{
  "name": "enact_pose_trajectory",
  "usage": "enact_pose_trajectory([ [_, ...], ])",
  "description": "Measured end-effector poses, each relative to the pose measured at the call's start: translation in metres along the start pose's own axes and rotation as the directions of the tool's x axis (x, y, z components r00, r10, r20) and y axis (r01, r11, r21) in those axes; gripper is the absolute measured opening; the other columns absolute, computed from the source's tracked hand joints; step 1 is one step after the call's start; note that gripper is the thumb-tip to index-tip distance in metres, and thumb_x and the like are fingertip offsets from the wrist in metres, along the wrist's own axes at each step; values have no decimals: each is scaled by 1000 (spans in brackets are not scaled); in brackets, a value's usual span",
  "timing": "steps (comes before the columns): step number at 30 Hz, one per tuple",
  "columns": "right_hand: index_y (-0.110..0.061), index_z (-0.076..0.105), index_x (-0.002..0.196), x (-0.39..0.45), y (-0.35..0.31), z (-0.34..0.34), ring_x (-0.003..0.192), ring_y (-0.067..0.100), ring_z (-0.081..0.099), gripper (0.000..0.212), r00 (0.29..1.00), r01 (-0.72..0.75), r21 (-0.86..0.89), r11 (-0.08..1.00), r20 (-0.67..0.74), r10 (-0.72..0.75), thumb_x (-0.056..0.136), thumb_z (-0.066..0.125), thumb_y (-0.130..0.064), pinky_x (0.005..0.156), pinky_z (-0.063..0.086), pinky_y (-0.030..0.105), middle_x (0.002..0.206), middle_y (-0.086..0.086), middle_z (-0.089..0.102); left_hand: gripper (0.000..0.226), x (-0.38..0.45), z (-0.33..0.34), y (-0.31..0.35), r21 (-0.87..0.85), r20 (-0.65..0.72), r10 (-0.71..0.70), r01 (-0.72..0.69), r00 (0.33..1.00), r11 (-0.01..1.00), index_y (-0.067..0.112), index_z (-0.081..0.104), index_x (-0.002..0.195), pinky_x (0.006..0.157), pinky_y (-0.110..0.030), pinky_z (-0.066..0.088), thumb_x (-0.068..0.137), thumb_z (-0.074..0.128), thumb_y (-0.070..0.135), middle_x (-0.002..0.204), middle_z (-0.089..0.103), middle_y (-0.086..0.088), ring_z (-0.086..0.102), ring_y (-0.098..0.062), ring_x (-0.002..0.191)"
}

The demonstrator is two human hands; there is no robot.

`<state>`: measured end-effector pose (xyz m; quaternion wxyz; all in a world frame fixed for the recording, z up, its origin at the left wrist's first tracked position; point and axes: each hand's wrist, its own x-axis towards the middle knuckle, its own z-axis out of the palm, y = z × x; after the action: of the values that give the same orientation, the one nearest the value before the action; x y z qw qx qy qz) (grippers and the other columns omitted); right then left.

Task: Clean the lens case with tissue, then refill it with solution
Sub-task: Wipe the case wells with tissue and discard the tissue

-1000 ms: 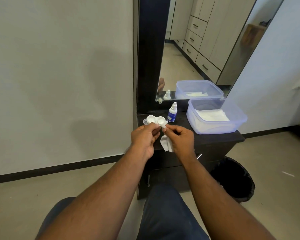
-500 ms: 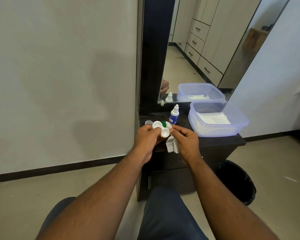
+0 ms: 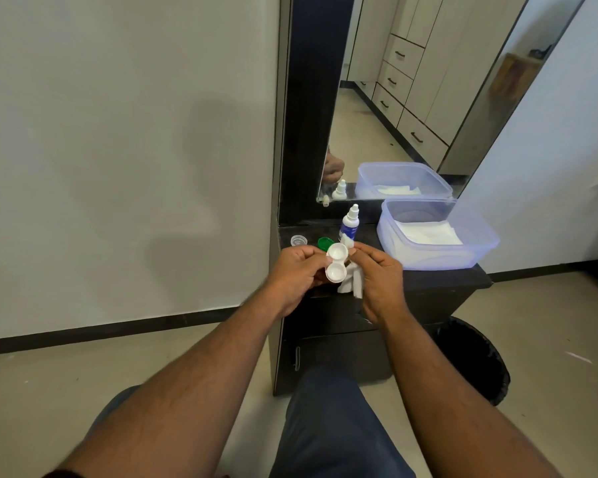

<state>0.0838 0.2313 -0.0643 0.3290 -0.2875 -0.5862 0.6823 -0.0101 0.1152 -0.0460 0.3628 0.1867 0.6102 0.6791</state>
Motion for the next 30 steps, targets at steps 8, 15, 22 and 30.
enact_pose_trajectory([
  [8,-1,67,83,13,-21,-7,59,11,63,28,955,-125,-78,989,261,142,88,40,6,50,49,21,68,5,70,8,5,-7,15,229,195,-114,67,974,971,3,68,89,55,-13,49,89,60,5,84,65,-5,61,-7,73],
  [15,3,63,104,20,-8,-14,68,14,58,28,941,-236,80,968,267,207,83,48,-9,53,47,22,91,15,63,7,7,-12,9,49,154,-116,109,981,993,4,67,92,63,-22,57,90,60,5,99,66,-13,66,-18,79],
  [22,5,61,116,23,0,-13,97,27,64,39,945,-209,36,977,263,192,83,56,-14,74,55,32,113,22,65,7,10,-9,1,-1,78,-59,60,995,998,4,67,93,73,-28,59,90,60,4,99,68,-10,66,-19,90],
  [30,-5,72,104,14,2,-11,102,35,63,20,972,-99,-30,995,209,103,86,65,-10,89,51,56,105,18,70,14,9,-4,-3,-18,-50,-15,14,999,1000,0,66,102,84,-38,58,91,60,6,108,68,-17,66,-26,99],
])
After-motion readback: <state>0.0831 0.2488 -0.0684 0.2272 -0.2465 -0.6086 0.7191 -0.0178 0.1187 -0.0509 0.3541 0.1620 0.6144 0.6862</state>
